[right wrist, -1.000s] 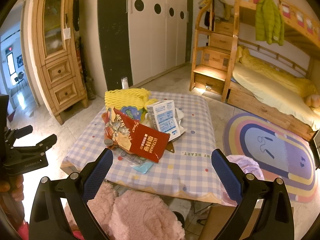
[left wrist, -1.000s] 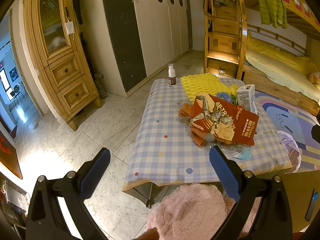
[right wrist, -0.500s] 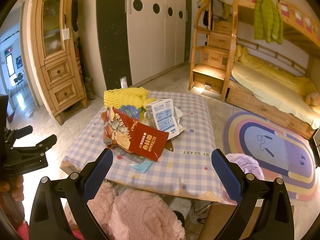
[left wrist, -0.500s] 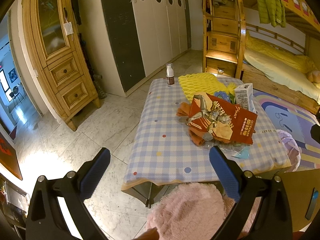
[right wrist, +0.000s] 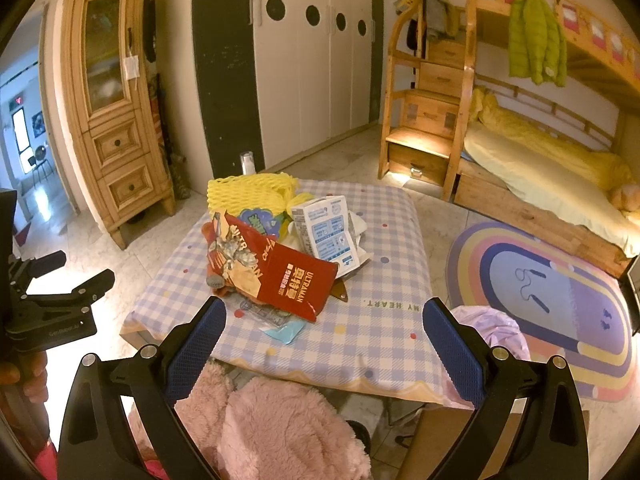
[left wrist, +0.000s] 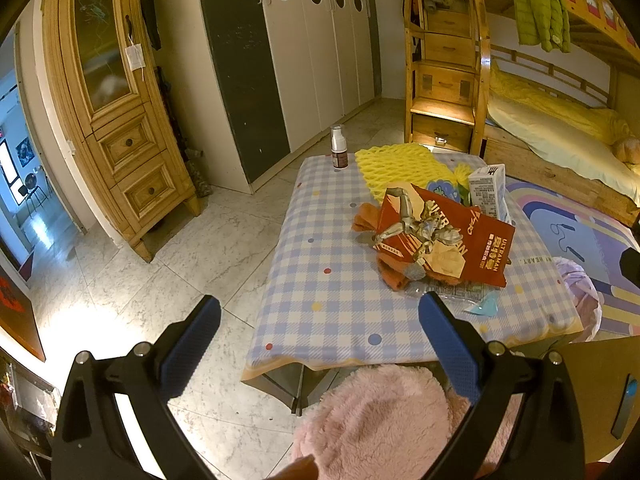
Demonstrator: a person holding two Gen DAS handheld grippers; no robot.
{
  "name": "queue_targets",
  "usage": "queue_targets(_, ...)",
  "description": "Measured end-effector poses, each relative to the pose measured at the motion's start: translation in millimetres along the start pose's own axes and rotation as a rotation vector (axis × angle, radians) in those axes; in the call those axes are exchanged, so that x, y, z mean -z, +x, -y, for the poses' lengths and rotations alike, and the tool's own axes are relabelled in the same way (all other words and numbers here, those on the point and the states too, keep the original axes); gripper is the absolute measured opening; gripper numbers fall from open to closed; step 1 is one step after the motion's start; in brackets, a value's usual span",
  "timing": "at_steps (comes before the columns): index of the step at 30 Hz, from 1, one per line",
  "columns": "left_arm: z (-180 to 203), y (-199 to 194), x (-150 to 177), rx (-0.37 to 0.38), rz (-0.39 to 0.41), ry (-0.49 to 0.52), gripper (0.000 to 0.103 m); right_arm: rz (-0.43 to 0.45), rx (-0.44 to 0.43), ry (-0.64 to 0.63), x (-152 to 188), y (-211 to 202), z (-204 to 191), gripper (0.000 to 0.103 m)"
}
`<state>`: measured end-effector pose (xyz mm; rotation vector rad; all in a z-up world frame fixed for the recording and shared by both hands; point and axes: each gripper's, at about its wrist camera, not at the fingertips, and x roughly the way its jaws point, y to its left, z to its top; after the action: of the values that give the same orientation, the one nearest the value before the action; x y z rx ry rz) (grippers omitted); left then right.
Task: Collect trash
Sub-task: 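Grasp the red snack bag with the right gripper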
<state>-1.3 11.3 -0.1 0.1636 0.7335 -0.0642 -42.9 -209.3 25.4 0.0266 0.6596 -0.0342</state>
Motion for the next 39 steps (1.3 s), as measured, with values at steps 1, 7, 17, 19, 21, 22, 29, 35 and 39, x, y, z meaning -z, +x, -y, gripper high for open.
queue_targets(1,0,1,0,-0.002,0.000,0.001,0.096,0.000,0.000,0.000,0,0,0,0.098)
queue_targets(7,1,7,6,0.036,-0.006,-0.003,0.096,0.005,-0.071,-0.002,3,9,4,0.098)
queue_targets(17,-8,43,2,0.008,0.008,0.003,0.096,0.015,-0.173,-0.143,-12,69,-16,0.098)
queue_targets(19,-6,51,-1,-0.023,-0.006,0.034,0.096,-0.020,-0.205,-0.163,-15,85,-21,0.097)
queue_targets(21,-5,58,-4,-0.026,-0.010,0.051,0.096,-0.026,-0.213,-0.185,-17,97,-24,0.095)
queue_targets(22,-5,62,-6,-0.022,-0.009,0.057,0.096,-0.032,-0.216,-0.197,-18,102,-25,0.093)
queue_targets(29,-7,89,-19,0.079,-0.025,0.007,0.096,-0.114,-0.275,-0.243,-28,141,-29,0.065)
queue_targets(35,3,97,-23,0.099,-0.010,0.041,0.092,-0.138,-0.326,-0.267,-34,162,-32,0.053)
queue_targets(39,6,100,-19,0.107,-0.021,0.057,0.089,-0.170,-0.340,-0.307,-33,177,-36,0.053)
